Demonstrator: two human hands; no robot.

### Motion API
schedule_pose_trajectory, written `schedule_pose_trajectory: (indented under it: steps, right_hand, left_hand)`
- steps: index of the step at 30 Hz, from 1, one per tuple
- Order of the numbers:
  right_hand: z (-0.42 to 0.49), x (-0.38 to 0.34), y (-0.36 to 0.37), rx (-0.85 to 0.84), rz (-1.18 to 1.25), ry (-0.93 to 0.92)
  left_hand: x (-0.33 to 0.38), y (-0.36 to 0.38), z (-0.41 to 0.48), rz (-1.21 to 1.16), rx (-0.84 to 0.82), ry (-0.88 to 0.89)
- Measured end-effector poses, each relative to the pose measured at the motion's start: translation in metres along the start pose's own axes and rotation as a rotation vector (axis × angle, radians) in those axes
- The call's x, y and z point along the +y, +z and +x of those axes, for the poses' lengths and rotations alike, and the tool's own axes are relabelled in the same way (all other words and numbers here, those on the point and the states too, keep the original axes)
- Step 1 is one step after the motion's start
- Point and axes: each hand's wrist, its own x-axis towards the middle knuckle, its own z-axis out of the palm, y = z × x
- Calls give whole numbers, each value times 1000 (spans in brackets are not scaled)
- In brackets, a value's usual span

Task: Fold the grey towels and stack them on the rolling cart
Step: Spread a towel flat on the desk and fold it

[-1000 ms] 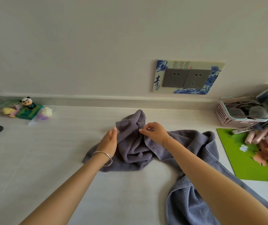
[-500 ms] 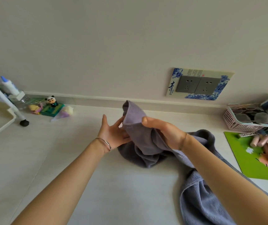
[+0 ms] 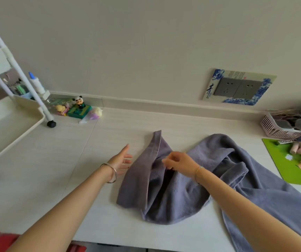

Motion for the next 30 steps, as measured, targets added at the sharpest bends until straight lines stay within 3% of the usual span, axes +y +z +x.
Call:
schedule_pose_trajectory:
  steps: [3,8,10,14,16,20,23,27,30]
  right_hand:
    - [8,6,8,99,1,20]
    - [13,22,43,-212,-387,47]
    - [12,25,44,-254,-326,27]
    - [25,26,24,141,-64,30]
    - [37,30,20,211,-5,95]
    - [53,30,24,114,282,292]
    - [54,25,18,77,535,341]
    - [53,11,7,-230,543,310]
    - [49,-9,10,-392,451,203]
  left_hand:
    - [-1,3,-2,179,37,133]
    - [-2,20,7,252,1,245]
    - [-4,29,13,278,1,253]
    - [-9,42,29,333,71,267]
    - [-8,48,33,336,122,248]
    - [3,59,32,366,73,269]
    - [10,55,24,250,27,408]
    - [29,36,-14,-56,-228,497]
    - [41,17,-35,-201,-302,531]
